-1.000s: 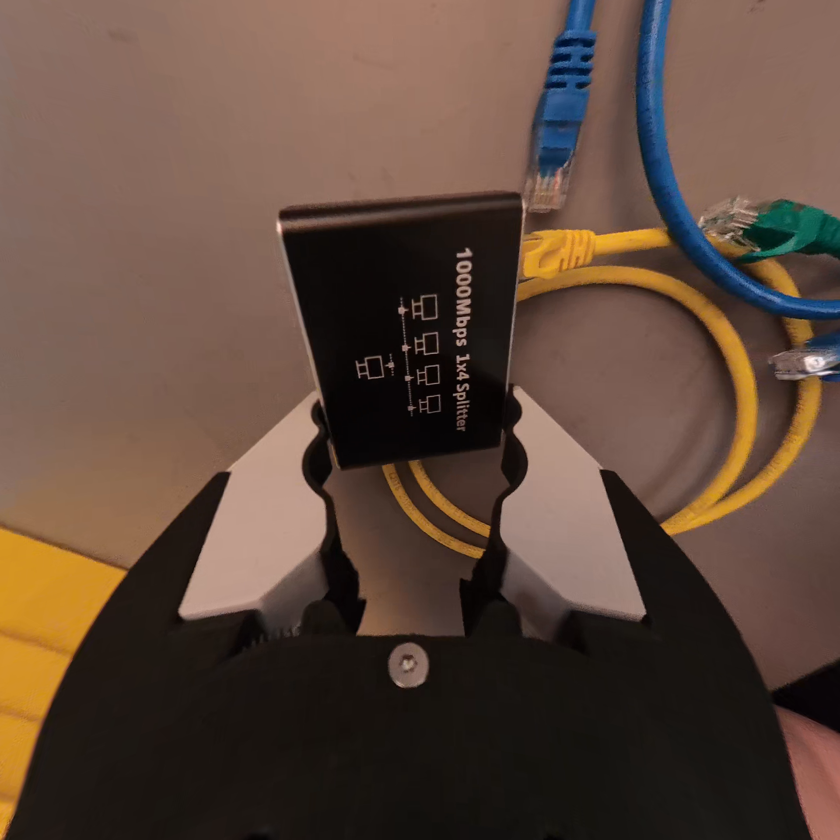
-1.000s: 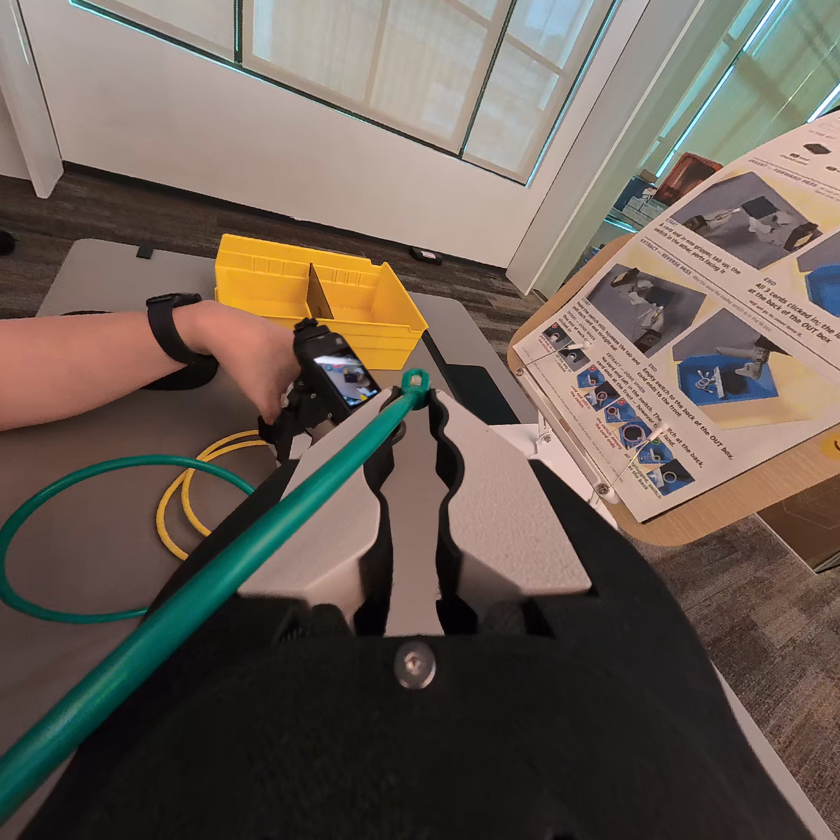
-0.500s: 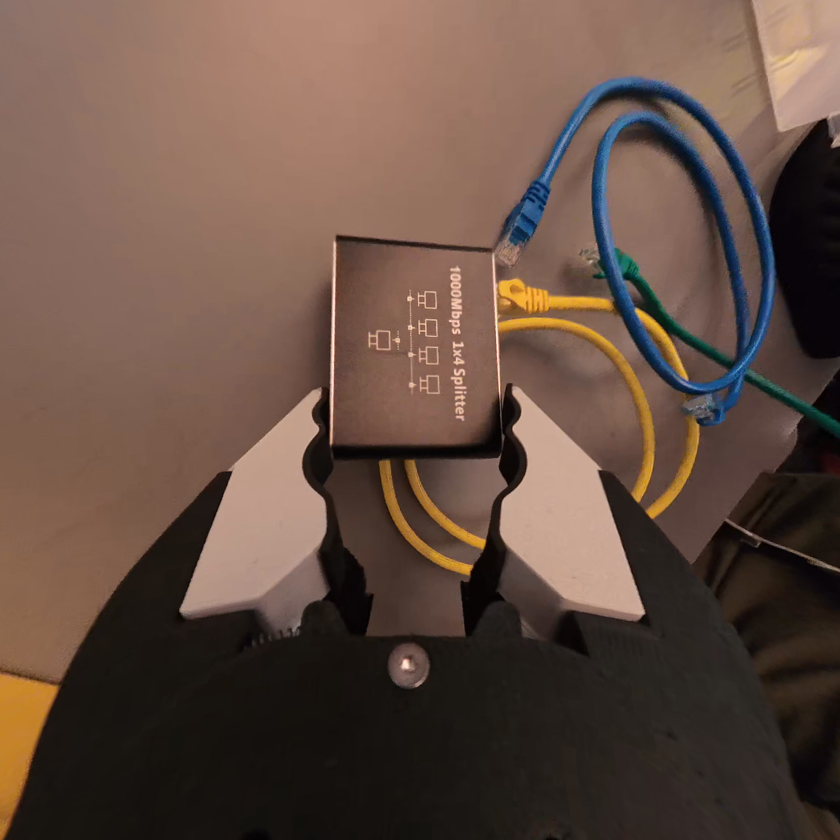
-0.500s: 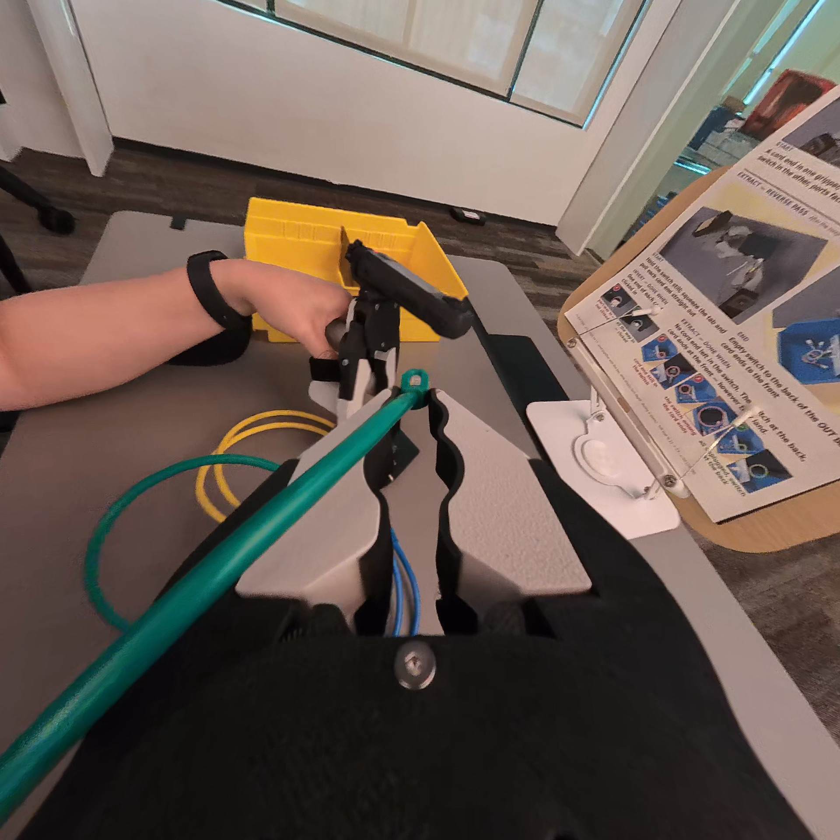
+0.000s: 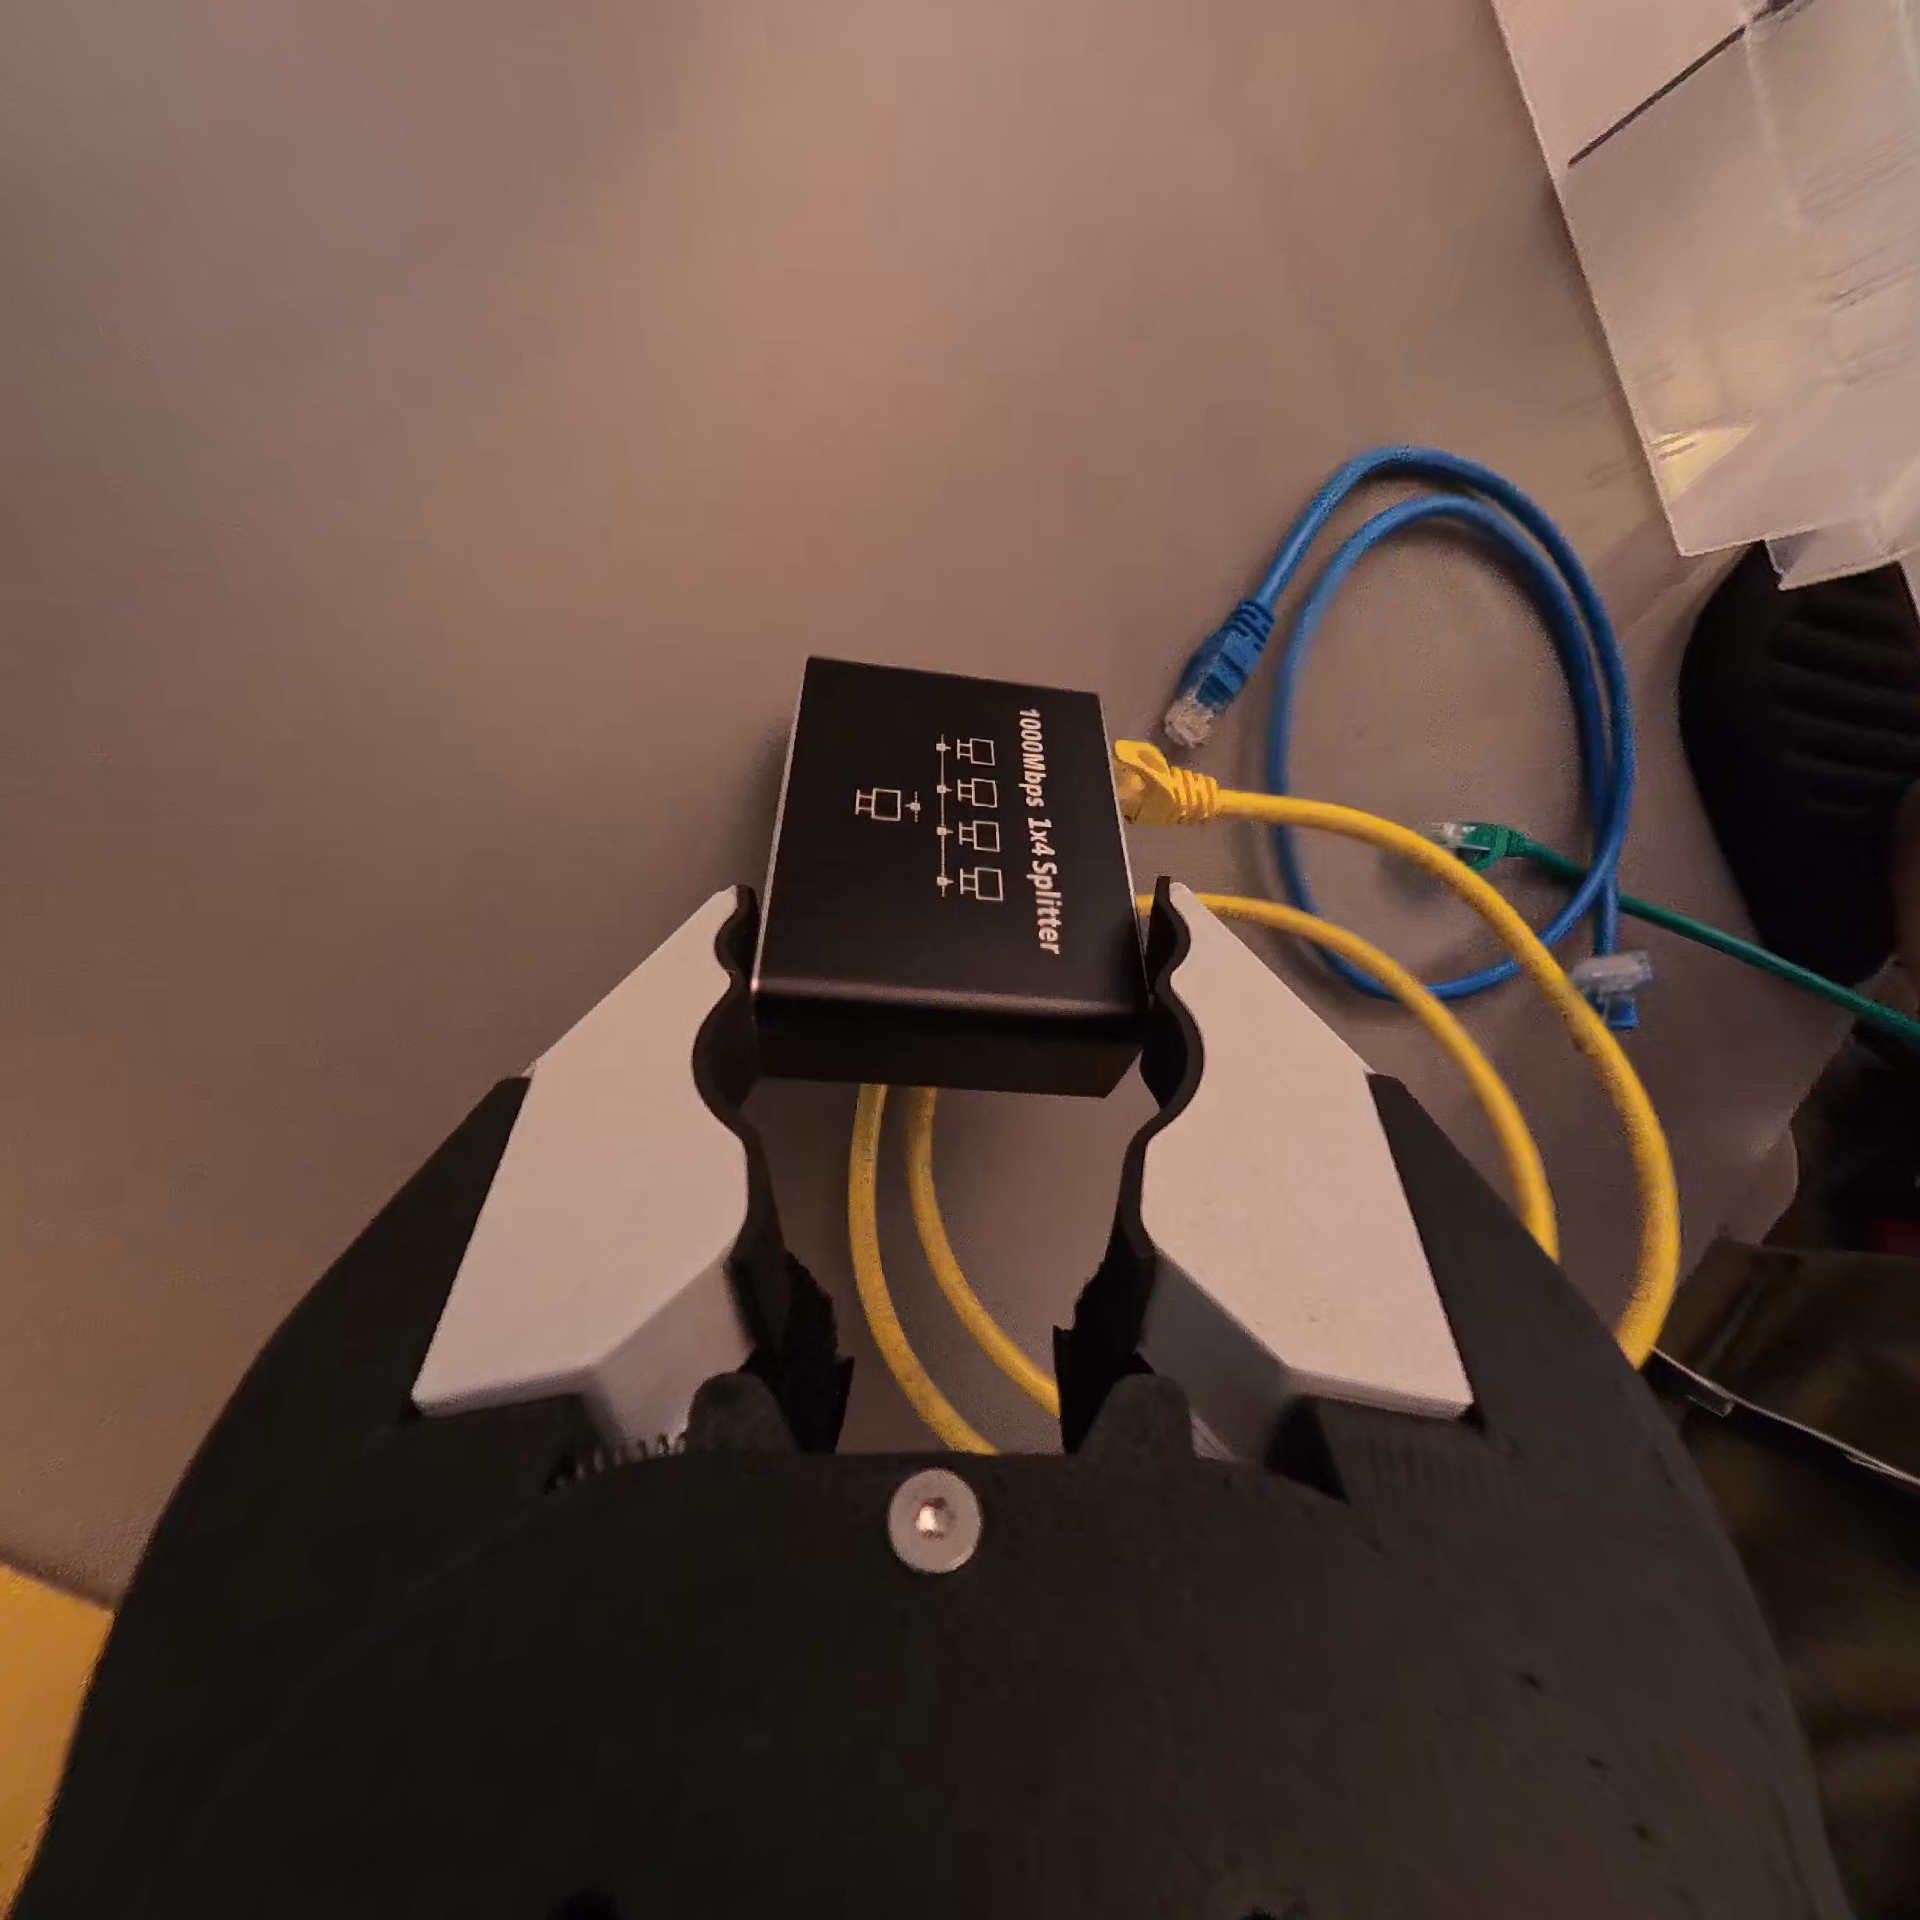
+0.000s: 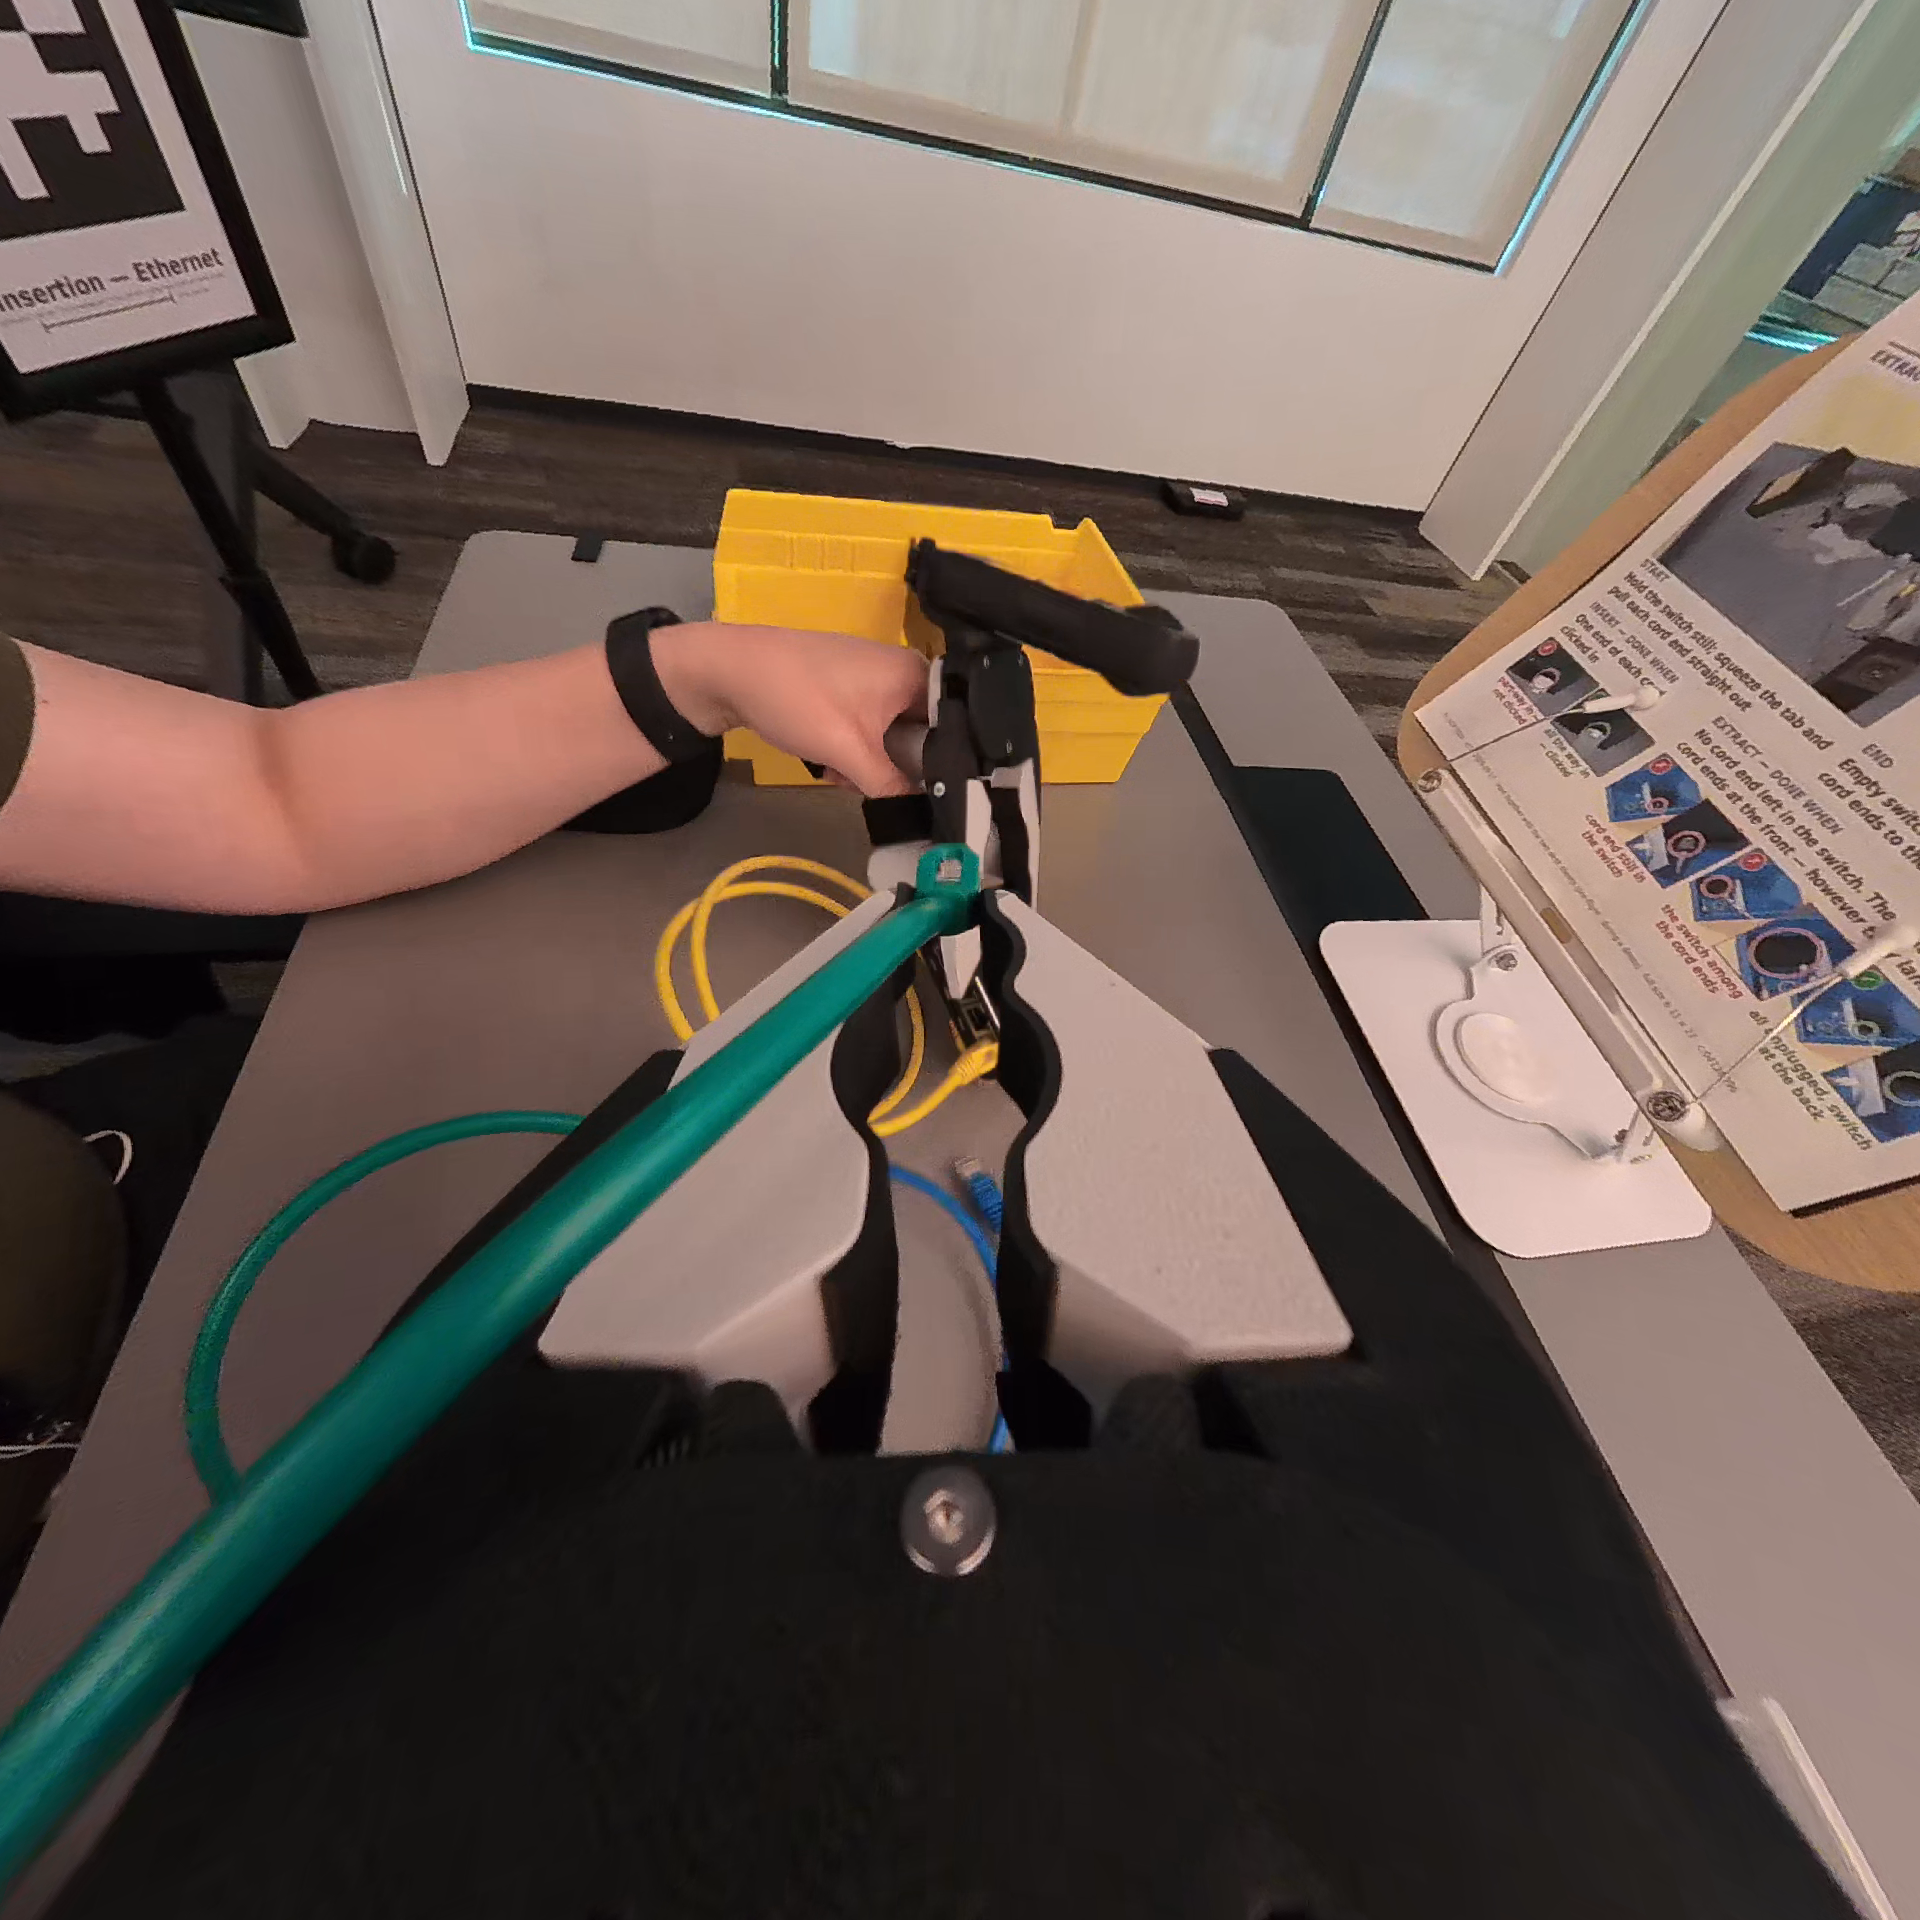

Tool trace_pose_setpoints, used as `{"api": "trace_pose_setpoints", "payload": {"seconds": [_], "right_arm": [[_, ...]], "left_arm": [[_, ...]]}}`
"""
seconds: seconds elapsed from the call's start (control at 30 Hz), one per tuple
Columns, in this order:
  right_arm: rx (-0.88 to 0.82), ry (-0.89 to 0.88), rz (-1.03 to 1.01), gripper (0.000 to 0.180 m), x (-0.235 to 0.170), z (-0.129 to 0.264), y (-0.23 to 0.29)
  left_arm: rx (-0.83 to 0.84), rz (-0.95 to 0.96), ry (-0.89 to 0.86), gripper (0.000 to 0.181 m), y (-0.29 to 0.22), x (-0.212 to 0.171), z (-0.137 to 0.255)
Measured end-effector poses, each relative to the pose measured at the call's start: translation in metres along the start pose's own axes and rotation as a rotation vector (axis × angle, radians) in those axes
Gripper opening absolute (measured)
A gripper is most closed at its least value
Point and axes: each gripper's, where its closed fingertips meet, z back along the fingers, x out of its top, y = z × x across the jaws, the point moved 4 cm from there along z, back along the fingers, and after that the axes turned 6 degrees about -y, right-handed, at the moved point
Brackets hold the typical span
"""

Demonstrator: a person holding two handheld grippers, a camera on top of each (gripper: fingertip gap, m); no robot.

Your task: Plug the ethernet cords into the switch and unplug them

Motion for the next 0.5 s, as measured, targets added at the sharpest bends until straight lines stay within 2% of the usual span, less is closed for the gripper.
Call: {"api": "trace_pose_setpoints", "payload": {"seconds": [0.23, 0.5], "right_arm": [[-0.006, 0.025, 0.065, 0.010, 0.008, 0.000, 0.014], [-0.026, 0.012, 0.140, 0.010, 0.023, 0.007, 0.028]], "left_arm": [[0.070, -0.138, 0.150, 0.074, -0.004, -0.014, -0.034], [0.178, -0.355, 0.115, 0.077, -0.007, -0.024, -0.040]]}}
